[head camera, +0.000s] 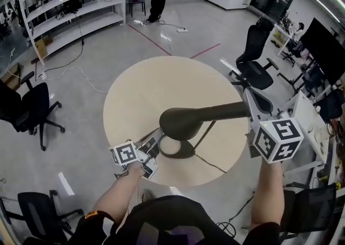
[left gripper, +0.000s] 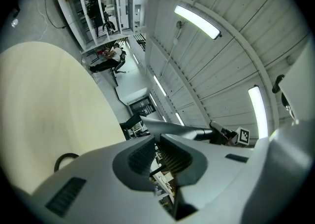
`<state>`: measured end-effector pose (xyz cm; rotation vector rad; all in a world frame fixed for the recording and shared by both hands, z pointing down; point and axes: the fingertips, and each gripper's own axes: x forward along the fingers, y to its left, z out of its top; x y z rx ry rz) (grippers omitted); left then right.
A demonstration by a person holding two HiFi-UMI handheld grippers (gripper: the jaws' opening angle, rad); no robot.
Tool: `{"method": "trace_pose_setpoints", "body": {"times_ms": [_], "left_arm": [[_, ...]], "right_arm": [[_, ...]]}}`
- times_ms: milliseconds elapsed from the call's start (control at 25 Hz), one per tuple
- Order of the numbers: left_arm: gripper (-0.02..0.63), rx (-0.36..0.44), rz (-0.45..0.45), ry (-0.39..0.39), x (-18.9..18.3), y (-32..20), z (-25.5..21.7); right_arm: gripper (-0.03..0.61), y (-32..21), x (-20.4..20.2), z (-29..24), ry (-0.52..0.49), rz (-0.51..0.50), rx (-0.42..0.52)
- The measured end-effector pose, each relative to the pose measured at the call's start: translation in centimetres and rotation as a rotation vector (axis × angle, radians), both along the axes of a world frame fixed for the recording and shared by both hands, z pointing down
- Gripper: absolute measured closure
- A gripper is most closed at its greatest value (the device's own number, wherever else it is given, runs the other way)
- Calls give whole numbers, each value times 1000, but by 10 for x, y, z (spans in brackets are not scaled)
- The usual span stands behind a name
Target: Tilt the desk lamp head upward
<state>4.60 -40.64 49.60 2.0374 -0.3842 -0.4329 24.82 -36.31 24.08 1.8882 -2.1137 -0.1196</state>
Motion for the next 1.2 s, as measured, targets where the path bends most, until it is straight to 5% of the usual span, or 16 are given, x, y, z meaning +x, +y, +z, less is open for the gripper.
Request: {"method": "trace_pose_setpoints", "body": {"times_ms": [320,600,800,1200], "left_arm": [[545,69,-36,-29,-16,-15,-31],[549,60,-65,41,-24,-27,-60],[551,244,-79,10,-32,-38,-97],[555,408,-109,-22,-41,-40,-167]], "right_arm": [[565,9,19,11,-46,47,-18],[565,15,33,23,-137,56,-32],[565,17,40,36,-180,59,-37],[565,24,46,63,-259,75,-62]]}}
